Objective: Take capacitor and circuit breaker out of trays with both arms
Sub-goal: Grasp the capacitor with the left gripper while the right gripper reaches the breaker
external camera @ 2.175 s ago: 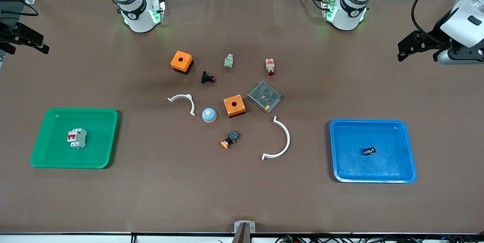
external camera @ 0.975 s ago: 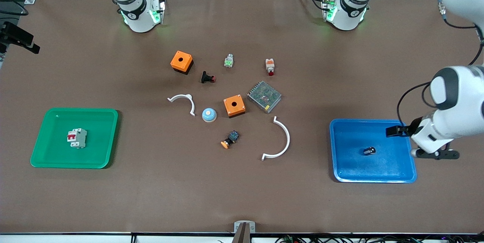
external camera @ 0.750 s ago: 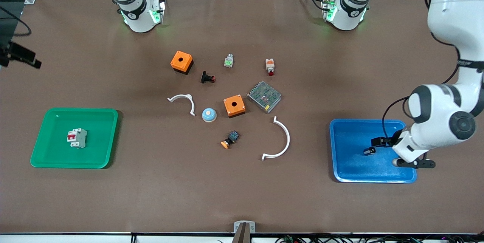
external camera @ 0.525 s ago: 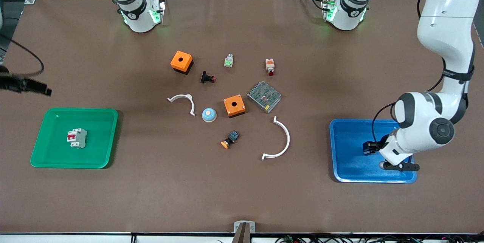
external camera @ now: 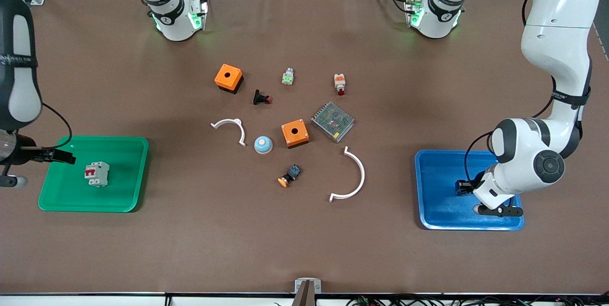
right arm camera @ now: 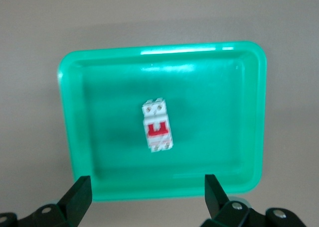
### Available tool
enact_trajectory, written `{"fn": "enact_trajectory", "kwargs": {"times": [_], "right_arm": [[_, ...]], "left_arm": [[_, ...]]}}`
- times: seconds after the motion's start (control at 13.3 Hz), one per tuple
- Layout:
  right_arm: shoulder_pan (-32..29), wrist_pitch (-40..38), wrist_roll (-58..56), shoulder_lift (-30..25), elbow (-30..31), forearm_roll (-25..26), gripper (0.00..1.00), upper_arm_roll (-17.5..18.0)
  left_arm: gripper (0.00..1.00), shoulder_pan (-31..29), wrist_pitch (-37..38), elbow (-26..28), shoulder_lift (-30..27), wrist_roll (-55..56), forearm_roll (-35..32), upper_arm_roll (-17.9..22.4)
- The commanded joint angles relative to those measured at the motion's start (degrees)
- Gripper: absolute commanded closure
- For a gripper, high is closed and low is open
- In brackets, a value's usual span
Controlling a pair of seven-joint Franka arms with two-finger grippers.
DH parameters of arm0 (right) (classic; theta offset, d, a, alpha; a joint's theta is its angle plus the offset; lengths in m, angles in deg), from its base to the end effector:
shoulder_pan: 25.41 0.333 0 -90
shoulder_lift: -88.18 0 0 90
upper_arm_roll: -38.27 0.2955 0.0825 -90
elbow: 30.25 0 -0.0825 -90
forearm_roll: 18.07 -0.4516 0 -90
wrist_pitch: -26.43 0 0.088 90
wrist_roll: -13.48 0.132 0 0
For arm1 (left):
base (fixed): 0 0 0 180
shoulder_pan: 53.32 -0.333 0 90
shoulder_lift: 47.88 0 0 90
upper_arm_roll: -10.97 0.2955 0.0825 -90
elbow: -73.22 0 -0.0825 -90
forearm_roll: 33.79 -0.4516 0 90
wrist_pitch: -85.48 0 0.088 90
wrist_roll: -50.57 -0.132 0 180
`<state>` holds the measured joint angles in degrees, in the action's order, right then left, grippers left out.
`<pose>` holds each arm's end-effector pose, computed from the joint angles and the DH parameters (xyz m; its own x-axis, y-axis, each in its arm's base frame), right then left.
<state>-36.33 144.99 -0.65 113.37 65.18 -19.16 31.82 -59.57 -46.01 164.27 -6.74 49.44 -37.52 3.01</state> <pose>0.6837 -0.2074 0.2729 0.9976 -0.0565 -0.0398 -0.0556 -0.9982 0.0224 0.7340 -0.0128 0.1302 0.9982 -0.0592 -0.0037 -0.0590 -0.9973 0.0428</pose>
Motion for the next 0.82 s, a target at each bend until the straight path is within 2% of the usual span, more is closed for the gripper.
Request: {"fn": "enact_trajectory", "kwargs": {"times": [0.0,0.07,0.15,0.3,0.45,0.75], "right_arm": [[-0.9,8.3,-3.9,0.1,5.7,-0.3,0.00,1.0],[-1.0,10.7,-5.4,1.4,6.6,-0.3,0.00,1.0],[-1.1,12.8,-6.4,2.9,7.0,-0.4,0.00,1.0],[-1.5,16.9,-7.7,5.4,7.8,-0.5,0.00,1.1],[-1.4,19.1,-8.0,6.4,8.6,-0.6,0.00,1.3],[-1.4,22.9,-10.1,9.1,8.6,-0.8,0.00,1.3]], "left_arm": [[0.79,-0.1,-0.3,-0.4,0.4,0.3,-0.9,0.0],[0.92,-0.1,-0.2,-0.3,0.4,0.3,-1.0,0.0],[1.00,-0.1,-0.1,-0.4,0.3,0.3,-1.0,0.0],[1.00,-0.1,0.4,-0.6,-0.4,-0.1,-1.0,0.0],[1.00,0.4,4.5,-0.8,-3.9,0.5,-0.9,-0.6],[1.00,8.6,10.7,-1.0,-9.4,10.8,-0.9,-0.8]]}}
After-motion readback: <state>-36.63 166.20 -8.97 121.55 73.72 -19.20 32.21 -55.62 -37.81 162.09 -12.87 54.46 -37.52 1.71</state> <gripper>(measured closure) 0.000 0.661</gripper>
